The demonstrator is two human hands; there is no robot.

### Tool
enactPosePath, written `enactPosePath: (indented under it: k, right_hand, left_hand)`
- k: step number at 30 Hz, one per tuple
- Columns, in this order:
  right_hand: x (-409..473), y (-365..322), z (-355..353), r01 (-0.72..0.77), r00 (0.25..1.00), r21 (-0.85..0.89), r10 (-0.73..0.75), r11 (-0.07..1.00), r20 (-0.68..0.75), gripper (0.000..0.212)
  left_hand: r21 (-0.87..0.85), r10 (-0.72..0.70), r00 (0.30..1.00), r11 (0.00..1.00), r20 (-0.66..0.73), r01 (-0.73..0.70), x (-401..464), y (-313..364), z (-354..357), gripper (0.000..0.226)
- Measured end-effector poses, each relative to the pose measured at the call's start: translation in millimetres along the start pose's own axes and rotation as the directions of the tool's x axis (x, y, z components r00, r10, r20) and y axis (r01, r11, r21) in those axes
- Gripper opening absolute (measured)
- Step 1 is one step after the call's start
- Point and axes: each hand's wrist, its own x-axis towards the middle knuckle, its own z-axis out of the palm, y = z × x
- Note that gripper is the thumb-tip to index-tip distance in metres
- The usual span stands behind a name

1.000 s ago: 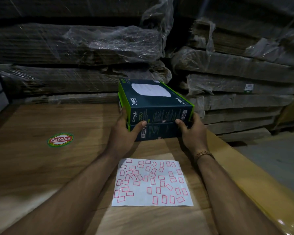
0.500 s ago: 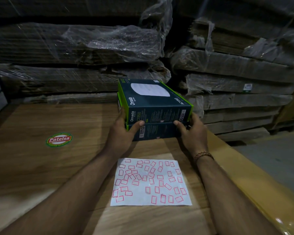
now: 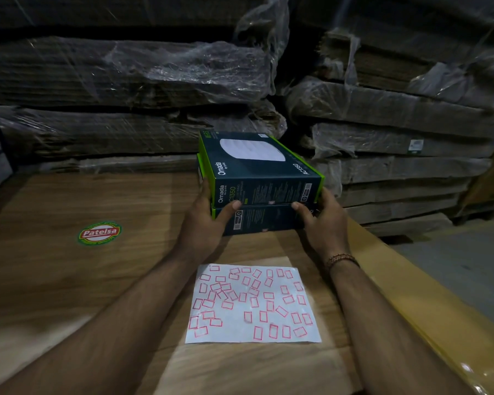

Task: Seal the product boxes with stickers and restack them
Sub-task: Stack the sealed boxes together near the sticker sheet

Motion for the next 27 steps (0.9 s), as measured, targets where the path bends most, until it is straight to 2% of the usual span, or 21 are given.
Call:
enactPosePath:
  k: [13,17,21,24,27]
  right_hand:
    - [-1.2,-1.4,-2.2,-0.033,0.999,0.021,0.032,0.999,0.020,0.049]
    - [0.1,-1.2,-5.2,-0.100,0.994,0.065,0.097,0.993,0.051,0.065]
    - [-1.9,4.2,-4.4,-0.218,0.959,0.029,0.208,0.976,0.191,0.093]
    - [-2.3,14.0,-0.7,-0.337,0.907,-0.063,0.342,0.939,0.246,0.082]
    - [1.0,19.0,0.1,-0.355,0.890,-0.110,0.372,0.928,0.263,0.067]
  left_hand:
    - [0.036,-0.003,0.999,0.999,-0.046,0.005,-2.7,2.3,2.8,0.061]
    - [0.017,-0.017,0.998,1.000,-0.067,0.018,-3.0,1.7,1.1,0.064]
    - [0.011,-0.013,0.999,1.000,-0.050,0.014,-5.5,4.0,1.3,0.073]
    - [-0.007,-0.027,0.999,1.000,-0.026,0.027,-7.2,2.3,1.5,0.084]
    - [0.024,-0.045,0.999,0.999,-0.023,0.045,-7.5,-1.1,0.9,0.090]
